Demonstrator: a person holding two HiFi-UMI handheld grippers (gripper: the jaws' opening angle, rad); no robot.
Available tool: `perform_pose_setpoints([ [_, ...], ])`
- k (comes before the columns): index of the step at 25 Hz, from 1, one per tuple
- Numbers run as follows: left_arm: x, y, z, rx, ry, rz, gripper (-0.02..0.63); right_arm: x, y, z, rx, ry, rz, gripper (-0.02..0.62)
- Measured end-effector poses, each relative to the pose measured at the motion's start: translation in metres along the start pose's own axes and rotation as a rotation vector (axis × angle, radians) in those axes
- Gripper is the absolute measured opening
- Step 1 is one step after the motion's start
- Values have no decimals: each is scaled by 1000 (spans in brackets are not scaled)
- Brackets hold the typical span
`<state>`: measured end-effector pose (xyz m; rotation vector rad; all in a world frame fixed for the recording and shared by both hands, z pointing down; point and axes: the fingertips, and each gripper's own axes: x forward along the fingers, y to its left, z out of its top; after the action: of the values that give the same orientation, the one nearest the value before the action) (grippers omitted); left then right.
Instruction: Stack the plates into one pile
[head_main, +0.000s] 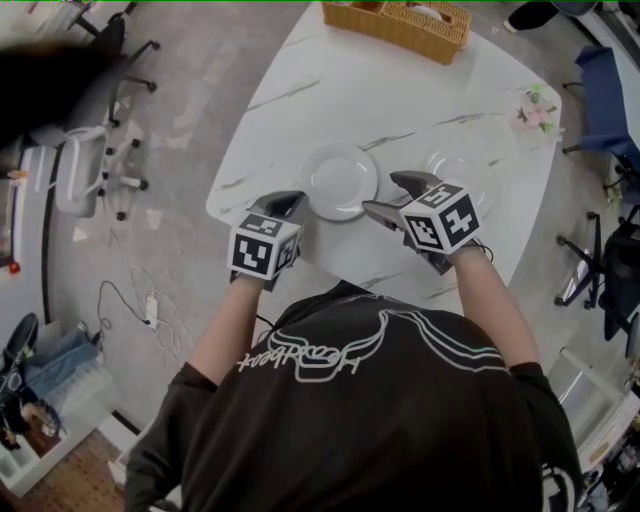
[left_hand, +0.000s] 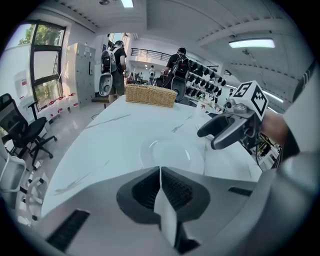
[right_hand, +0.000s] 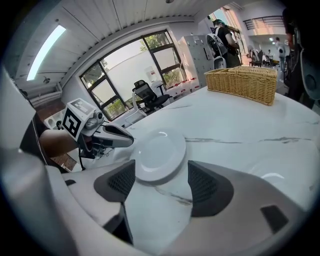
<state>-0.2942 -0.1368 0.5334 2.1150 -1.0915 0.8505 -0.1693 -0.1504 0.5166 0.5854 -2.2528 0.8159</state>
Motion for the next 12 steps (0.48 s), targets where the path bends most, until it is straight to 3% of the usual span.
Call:
perform_pose_setpoints([
  [12,14,10,1,27,31,-24,31,15,-9,0,65,14,5,341],
])
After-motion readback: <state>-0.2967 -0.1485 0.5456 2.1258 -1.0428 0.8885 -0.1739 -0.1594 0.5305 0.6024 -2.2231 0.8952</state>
